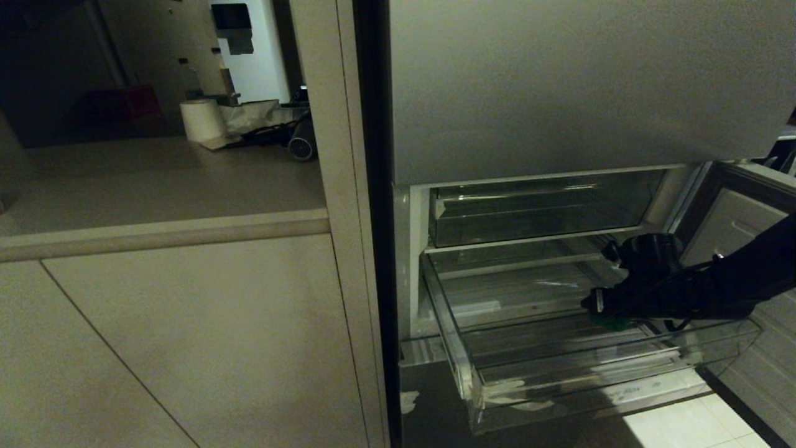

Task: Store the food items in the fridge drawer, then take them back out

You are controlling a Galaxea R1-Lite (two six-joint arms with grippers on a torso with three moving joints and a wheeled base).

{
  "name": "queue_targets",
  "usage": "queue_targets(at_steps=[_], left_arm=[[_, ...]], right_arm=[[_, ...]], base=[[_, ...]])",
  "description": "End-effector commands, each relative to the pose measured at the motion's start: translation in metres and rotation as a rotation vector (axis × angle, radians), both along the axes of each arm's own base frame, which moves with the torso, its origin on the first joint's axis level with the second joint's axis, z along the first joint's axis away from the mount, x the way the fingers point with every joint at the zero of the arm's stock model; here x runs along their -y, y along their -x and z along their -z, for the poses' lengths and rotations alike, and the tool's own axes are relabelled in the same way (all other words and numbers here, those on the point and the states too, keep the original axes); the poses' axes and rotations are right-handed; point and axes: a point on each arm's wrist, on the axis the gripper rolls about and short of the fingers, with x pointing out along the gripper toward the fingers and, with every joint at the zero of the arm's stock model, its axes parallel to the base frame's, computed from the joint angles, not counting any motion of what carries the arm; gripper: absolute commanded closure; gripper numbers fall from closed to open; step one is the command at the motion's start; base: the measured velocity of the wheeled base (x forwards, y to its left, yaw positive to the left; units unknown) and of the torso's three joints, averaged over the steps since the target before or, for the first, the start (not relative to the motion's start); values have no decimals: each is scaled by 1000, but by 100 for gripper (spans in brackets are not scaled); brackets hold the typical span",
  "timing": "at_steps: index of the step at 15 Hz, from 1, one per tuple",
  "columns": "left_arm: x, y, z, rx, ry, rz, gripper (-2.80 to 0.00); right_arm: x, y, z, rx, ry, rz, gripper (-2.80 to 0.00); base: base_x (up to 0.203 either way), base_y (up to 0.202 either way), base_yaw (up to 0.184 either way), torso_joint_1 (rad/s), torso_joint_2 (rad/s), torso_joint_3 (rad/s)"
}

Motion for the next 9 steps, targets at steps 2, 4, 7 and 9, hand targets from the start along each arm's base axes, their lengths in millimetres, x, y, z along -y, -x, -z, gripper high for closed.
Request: queue_targets(at_steps=[2, 4, 7, 9], left_arm=[[0, 0, 0, -2, 0, 0, 0], [0, 0, 0, -2, 0, 0, 0], [0, 0, 0, -2, 0, 0, 0], [0, 0, 0, -2, 0, 0, 0]], right_arm=[[0, 9, -20, 41, 2, 1, 0], [-2, 24, -43, 83, 6, 0, 0], [-5, 56, -71, 126, 11, -8, 0], [-7, 78, -82, 138, 14, -10, 0]], base=[[0, 0, 0, 0, 0, 0], [0, 0, 0, 0, 0, 0], [0, 0, 0, 0, 0, 0], [0, 0, 0, 0, 0, 0]])
